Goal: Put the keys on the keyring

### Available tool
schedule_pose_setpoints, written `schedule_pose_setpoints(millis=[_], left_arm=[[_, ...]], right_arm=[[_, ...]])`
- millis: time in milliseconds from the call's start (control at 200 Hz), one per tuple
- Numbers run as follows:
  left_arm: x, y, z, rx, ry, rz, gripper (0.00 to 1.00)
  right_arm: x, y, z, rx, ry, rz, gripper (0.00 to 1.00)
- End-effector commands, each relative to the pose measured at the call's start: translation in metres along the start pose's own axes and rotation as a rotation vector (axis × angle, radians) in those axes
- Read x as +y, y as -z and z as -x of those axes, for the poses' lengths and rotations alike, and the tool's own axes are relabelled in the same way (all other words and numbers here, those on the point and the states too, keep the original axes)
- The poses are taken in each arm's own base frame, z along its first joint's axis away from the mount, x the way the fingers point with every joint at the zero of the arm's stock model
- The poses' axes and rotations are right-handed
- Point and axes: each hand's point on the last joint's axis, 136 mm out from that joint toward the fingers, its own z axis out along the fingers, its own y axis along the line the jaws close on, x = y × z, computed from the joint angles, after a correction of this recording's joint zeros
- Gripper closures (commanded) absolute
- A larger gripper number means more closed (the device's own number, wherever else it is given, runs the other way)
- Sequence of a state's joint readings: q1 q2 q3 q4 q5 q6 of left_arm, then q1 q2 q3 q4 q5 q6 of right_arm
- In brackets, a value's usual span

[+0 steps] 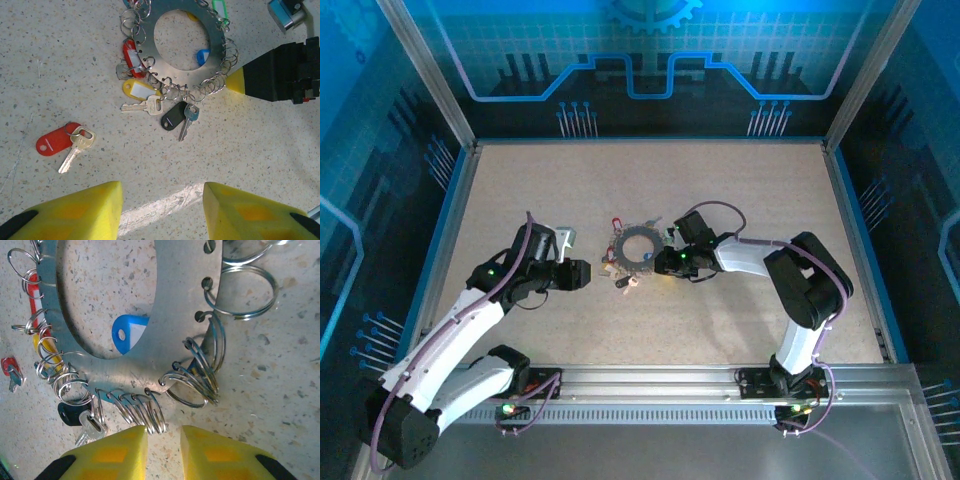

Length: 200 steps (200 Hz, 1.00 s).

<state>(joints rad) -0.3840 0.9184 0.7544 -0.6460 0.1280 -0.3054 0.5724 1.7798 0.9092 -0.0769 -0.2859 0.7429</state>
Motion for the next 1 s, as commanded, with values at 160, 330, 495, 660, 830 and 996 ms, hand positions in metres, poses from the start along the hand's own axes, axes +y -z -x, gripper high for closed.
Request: schedule_pose_setpoints(millis=[160, 330, 495, 660, 830, 996], left_arm=[[0.0024, -0.0005, -0.0036, 0.014, -0.004, 0.005, 0.53], [0.0025, -0.0005, -0.0037, 0.015, -0.005, 0.005, 0.52], [0.0029, -0.0007, -0.0033, 0.014, -0.005, 0.007, 0.52], [0.0027, -0.0014, -0.0043, 0.019, -0.005, 0.006, 0.52], [0.0028, -0.0014, -0.0043, 0.02, -0.005, 0.007, 0.53], [0.0023, -0.0015, -0.0041, 0.019, -0.007, 0.004, 0.52]], right_arm=[[-0.0045, -0.005, 0.0051, -0.004, -0.032, 0.016, 0.79], [-0.0025, -0.0037, 0.0078, -0.009, -0.032, 0.037, 0.8], [-0.0016, -0.0047, 0.0085, -0.008, -0.027, 0.043, 0.81], [-0.0019, -0.0066, 0.0092, -0.007, -0.029, 0.044, 0.83], [-0.001, -0.0091, 0.0086, -0.003, -0.029, 0.05, 0.83], [-0.0006, -0.011, 0.0072, -0.001, -0.024, 0.051, 0.87]])
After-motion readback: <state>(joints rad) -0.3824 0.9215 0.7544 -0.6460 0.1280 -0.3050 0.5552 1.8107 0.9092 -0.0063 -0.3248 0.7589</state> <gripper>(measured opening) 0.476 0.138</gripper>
